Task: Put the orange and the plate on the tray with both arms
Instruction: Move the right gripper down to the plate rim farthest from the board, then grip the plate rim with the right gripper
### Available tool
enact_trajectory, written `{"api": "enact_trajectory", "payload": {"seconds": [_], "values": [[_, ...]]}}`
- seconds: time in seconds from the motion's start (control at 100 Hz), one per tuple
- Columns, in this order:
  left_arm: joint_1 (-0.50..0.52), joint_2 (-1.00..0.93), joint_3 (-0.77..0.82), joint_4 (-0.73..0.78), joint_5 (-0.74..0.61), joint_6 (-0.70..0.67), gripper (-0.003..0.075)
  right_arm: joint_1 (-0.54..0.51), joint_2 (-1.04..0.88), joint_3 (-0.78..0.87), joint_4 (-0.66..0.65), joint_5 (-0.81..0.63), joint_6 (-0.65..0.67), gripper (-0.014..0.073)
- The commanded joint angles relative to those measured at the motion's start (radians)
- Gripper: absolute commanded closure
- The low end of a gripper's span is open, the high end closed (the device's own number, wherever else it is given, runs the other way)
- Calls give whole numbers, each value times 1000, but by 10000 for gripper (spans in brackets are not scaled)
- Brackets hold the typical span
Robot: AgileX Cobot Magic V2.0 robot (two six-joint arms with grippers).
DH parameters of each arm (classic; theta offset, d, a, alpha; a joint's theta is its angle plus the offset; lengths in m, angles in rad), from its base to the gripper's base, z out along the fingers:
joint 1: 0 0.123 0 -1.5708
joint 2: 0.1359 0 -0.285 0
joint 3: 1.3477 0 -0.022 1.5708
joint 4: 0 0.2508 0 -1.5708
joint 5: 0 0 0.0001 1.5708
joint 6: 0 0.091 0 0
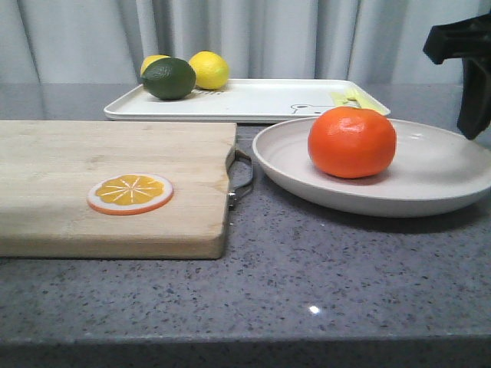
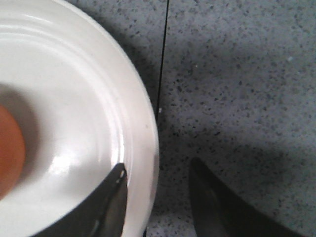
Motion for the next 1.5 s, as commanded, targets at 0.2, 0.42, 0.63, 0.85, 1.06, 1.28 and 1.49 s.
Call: {"api": "enact_trajectory", "payload": {"seconds": [0.2,0.42,0.63,0.85,1.06,1.28,1.49], "values": [[1,-5,-27,-5,-67,-8,734,-1,24,-34,8,-21,-6,272],[1,-5,-27,-5,-67,-8,734,-1,45,-34,8,-15,-6,304],[1,-5,-27,-5,-66,-8,734,-1,45,-34,9,-16,-6,479],[1,-5,-27,-5,-66,-8,734,-1,45,-34,9,-16,-6,606],[1,-5,-27,-5,-66,-8,734,-6,45,-35,17,-15,-6,660],[1,-5,-27,-5,-66,-8,734,-15,32,-76,68,-8,-6,660],[1,-5,-27,-5,-66,-8,734,-42,26,-179,125,3,-28,660]]}}
